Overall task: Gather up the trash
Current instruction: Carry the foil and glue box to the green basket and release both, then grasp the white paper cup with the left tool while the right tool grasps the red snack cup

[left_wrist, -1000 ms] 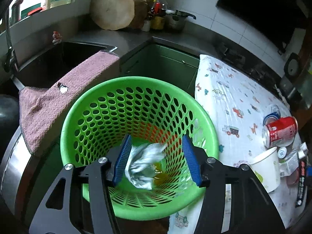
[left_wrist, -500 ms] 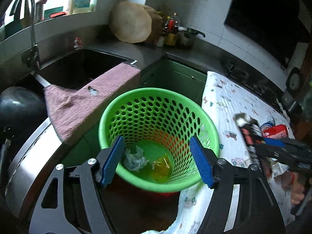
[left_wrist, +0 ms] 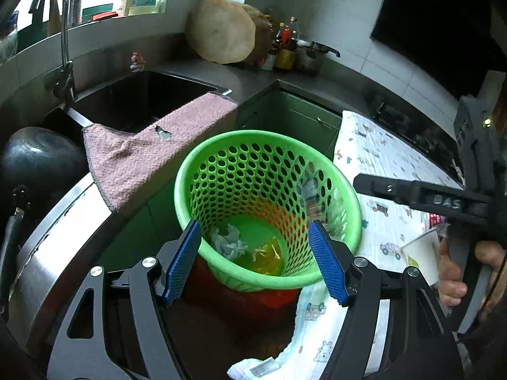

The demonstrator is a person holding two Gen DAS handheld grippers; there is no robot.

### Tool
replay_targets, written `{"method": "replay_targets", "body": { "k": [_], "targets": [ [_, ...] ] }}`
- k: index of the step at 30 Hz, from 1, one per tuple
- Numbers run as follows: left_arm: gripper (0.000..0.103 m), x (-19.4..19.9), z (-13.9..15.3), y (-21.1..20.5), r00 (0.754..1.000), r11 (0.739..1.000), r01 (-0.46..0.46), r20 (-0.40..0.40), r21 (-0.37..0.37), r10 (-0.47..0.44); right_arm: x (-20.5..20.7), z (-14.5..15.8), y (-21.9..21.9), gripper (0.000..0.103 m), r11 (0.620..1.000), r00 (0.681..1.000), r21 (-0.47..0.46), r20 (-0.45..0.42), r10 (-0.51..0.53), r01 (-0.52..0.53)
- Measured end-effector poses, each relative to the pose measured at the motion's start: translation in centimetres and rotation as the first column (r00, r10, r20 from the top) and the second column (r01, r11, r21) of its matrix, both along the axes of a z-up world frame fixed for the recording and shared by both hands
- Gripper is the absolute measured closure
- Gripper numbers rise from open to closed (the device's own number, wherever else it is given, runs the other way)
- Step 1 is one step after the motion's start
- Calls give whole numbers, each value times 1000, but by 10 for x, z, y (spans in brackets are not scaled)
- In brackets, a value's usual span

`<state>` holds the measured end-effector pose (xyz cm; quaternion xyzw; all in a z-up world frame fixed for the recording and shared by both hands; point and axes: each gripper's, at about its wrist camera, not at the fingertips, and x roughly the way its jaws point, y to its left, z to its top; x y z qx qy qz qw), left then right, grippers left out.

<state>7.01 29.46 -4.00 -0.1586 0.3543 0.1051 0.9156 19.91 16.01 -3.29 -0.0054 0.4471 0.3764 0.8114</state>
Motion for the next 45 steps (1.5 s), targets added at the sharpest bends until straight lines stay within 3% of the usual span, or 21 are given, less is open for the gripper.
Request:
{"method": "replay_targets", "body": {
  "k": [8,16,22,25,34,45],
  "targets": [
    [32,9,1,-23,999,999,47,-2,1,-47,-16,18,-49,27,999,997,-26,68,-31,32],
    [32,18,0,-56,994,994,112,-4,6,-112,-46,26,-152,21,990,987,-58,101,-122,128],
    [32,21,2,-88,985,985,175,0,7,-175,-85,31,-231,15,975,978,-151,153,-139,162],
    [27,21,6,-104,979,979,203,6,16,-204,-101,31,-258,15,968,983,-203,136,-120,146],
    [24,27,9,-149,959,959,282,-5,9,-282,-135,17,-302,14,879,994,-475,110,21,34],
    [14,37,3,-193,938,940,341,-64,-16,-341,-131,-29,-309,14,771,991,-628,4,135,-102]
  ]
}}
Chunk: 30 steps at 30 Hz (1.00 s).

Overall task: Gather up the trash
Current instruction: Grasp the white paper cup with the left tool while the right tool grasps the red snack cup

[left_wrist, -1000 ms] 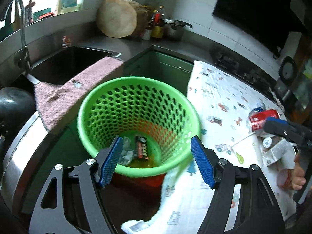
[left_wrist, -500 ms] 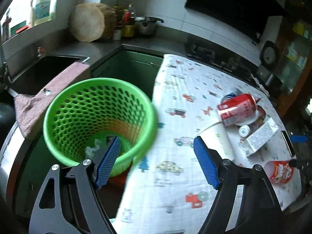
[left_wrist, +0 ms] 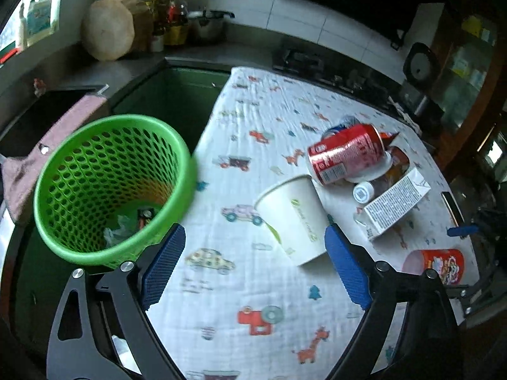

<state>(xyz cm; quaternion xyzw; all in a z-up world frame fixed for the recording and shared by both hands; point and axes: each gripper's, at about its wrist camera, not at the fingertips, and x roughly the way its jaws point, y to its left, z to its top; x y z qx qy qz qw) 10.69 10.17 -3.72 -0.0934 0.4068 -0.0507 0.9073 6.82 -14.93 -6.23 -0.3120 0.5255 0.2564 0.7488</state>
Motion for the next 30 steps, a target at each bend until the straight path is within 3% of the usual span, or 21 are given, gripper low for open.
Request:
{"method": "replay_targets", "body": {
  "k": [8,16,20,23,28,30],
  "targets": [
    [12,21,-18,-22,996,999,1,-90,-40,-5,8,-20,-8,14,997,1000,-69,-25,16,-17],
    [11,49,-33,-37,986,996,-28,-165,-81,14,12,-27,-13,15,997,999,-68,-37,27,-29],
    [11,62,-41,-42,979,996,-37,-201,-86,18,11,-32,-13,28,997,998,-75,-63,31,-36],
    [11,70,-48,-45,975,996,-43,-223,-82,24,8,-32,-11,30,996,998,-83,-56,30,-35],
    [15,79,-58,-47,970,995,-38,-244,-94,14,5,-25,-9,33,997,999,-75,-37,25,-28],
    [24,81,-61,-48,968,994,-25,-249,-107,-2,4,-21,-8,33,998,999,-61,-32,22,-24]
  ]
}}
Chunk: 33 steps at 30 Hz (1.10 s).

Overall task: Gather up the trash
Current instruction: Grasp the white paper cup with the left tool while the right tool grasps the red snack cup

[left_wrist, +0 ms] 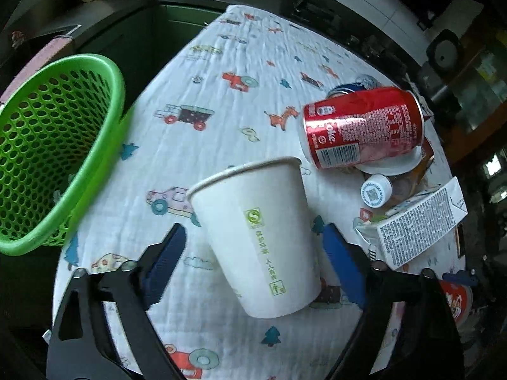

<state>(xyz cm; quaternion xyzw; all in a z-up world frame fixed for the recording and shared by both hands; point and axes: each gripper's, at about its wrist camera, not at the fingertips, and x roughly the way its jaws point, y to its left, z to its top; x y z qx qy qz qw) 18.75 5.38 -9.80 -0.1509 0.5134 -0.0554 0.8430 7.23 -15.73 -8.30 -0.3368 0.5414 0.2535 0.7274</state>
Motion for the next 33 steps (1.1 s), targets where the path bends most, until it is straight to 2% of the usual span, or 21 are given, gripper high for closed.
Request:
{"method": "replay_targets", "body": {
  "k": [2,10,17,26,33],
  "targets": [
    [32,2,-3,-1,1000,1000,12,-5,-16,-12,-5,6,4,34,1000,1000,9,9,0,0],
    [35,-5,0,0,999,999,38,38,-16,-37,-9,23,17,35,998,999,60,44,10,-13],
    [35,-22,18,20,995,999,29,98,-16,-27,-6,35,41,35,994,997,108,66,29,-36],
    [35,-38,49,86,982,997,-71,176,31,64,4,50,90,35,977,995,200,82,64,-79],
    [35,-31,51,145,971,982,-175,181,78,159,20,58,129,35,961,993,259,88,75,-95]
  ]
}}
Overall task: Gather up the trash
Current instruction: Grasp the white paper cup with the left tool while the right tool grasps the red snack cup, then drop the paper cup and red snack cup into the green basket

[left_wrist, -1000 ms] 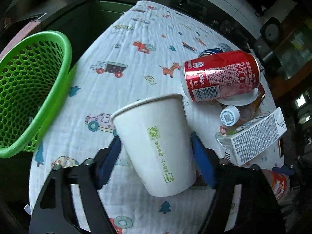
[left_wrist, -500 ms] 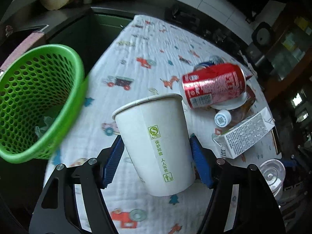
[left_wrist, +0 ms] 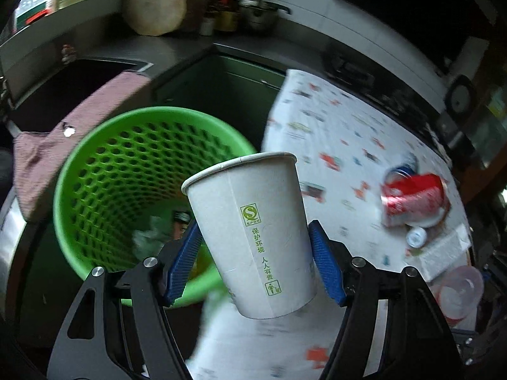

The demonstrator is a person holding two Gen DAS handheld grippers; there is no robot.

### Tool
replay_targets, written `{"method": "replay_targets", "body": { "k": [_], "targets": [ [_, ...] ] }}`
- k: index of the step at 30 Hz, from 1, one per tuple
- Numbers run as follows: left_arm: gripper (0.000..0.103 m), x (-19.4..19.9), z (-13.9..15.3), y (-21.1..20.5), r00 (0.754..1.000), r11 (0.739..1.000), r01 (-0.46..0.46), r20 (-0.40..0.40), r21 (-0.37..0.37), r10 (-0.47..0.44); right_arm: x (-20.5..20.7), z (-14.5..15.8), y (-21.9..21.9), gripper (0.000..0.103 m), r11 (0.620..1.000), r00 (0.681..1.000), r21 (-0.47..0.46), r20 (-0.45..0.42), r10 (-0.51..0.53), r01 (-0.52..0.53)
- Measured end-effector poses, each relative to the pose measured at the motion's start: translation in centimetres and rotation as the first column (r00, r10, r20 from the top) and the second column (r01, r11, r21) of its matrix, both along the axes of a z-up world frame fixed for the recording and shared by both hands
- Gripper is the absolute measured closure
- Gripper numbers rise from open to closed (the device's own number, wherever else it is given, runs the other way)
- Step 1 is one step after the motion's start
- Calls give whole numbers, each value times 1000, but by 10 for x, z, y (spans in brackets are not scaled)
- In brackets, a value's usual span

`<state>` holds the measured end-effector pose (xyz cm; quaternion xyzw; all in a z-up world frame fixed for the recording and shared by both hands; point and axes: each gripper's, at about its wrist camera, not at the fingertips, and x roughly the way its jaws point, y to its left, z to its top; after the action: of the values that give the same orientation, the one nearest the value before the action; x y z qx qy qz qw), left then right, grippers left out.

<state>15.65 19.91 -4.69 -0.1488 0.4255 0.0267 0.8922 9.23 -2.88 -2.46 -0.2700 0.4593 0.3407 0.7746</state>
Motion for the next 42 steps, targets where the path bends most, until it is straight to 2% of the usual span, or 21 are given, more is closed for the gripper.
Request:
{"method": "replay_targets", "body": {
  "k": [3,9,22,23,24,27,35,42],
  "targets": [
    [35,8,-6,25,999,999,-43,-18,27,43,8,3,14,36,1000,1000,31,-3,-2,2],
    [35,14,-21,63,993,994,-106,-48,27,107,23,9,41,36,997,1000,83,-3,4,-4],
    [32,12,-53,99,977,983,-183,-116,-16,180,56,16,100,36,974,999,227,-44,-1,11],
    [29,11,-54,101,977,983,-184,-118,-20,181,57,17,105,36,971,999,237,-47,1,11],
    [24,10,-55,102,976,982,-186,-117,-26,182,59,17,110,36,969,999,246,-51,4,9],
    [21,6,-54,106,975,979,-199,-109,-34,194,65,18,123,36,963,999,269,-53,9,5],
    [21,-18,-41,119,973,973,-223,-72,-49,220,83,17,145,36,945,998,325,-66,-14,35],
    [21,-50,-28,127,964,963,-265,-31,-44,264,103,11,172,36,912,994,402,-94,-53,86]
  ]
}}
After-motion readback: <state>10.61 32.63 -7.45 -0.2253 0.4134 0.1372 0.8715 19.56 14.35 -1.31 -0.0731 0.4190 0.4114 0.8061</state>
